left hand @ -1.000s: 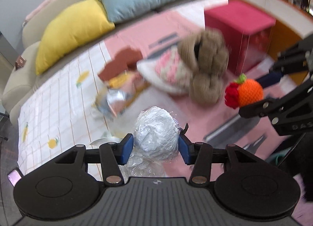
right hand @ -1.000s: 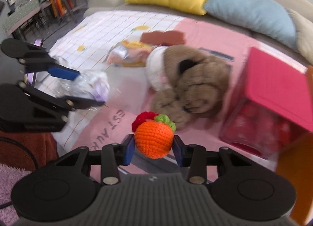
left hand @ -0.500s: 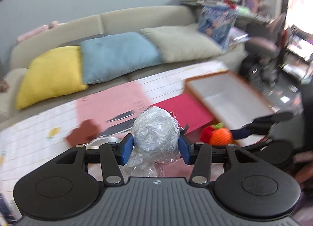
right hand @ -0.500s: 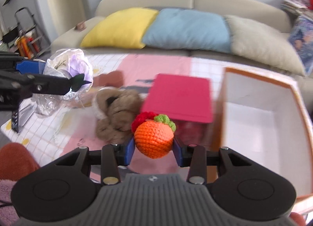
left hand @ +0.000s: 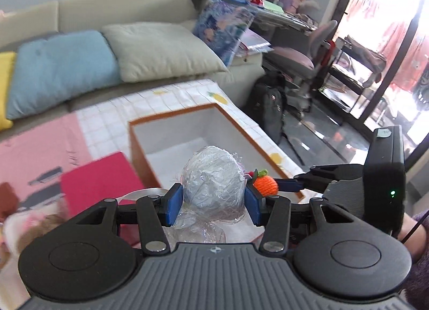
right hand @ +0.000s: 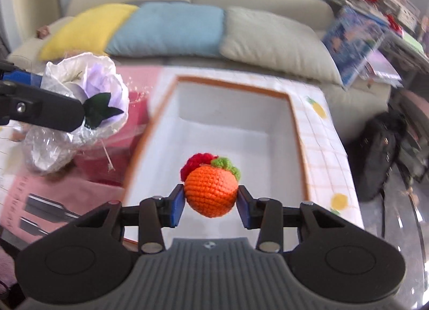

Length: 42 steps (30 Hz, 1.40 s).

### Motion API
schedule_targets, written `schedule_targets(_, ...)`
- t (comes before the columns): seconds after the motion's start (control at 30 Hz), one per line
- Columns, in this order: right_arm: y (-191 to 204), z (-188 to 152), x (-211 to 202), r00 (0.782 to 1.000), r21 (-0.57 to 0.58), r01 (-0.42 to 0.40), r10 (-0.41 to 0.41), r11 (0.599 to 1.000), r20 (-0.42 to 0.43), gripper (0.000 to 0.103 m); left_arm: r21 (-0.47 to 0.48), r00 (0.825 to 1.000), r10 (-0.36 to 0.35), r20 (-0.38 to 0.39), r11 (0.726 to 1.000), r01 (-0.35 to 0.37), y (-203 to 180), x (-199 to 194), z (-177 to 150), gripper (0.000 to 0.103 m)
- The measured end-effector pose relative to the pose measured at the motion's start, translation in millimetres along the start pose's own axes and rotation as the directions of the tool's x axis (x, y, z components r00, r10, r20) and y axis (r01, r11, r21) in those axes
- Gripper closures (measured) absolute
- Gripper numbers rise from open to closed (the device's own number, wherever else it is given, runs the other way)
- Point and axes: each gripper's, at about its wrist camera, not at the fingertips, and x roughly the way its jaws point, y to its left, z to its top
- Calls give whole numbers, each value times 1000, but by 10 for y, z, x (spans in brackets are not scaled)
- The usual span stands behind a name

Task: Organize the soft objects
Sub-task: 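Carry both items into the white box and open both tools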

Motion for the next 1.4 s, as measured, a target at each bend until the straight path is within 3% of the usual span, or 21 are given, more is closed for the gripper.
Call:
schedule_targets(0.2, -215, -102, 205, 997, 65, 14, -9, 998, -81, 62, -62, 994, -44, -98, 997, 38, 32, 523, 16, 47)
schedule_targets(0.53, -295, -172, 546, 981, 60, 8, 3, 998, -194, 62, 53, 985, 5, -173, 999, 4, -166, 829, 104, 47)
schedule_targets(0.73, -336, -186, 600, 978, 75, 2, 13, 997, -210, 62, 12, 978, -59, -201, 998, 63, -218, 1031, 139, 49)
schedule_targets(0.87, -363, -178, 619, 977, 71, 2, 13, 997, -214, 62, 39, 968, -16, -252, 999, 27, -227, 1207, 71, 49)
schedule_targets(1.4, -439, -210, 727, 966, 104, 1, 26, 995, -258, 62, 24, 929, 33, -369, 999, -26, -176, 1504, -54, 47)
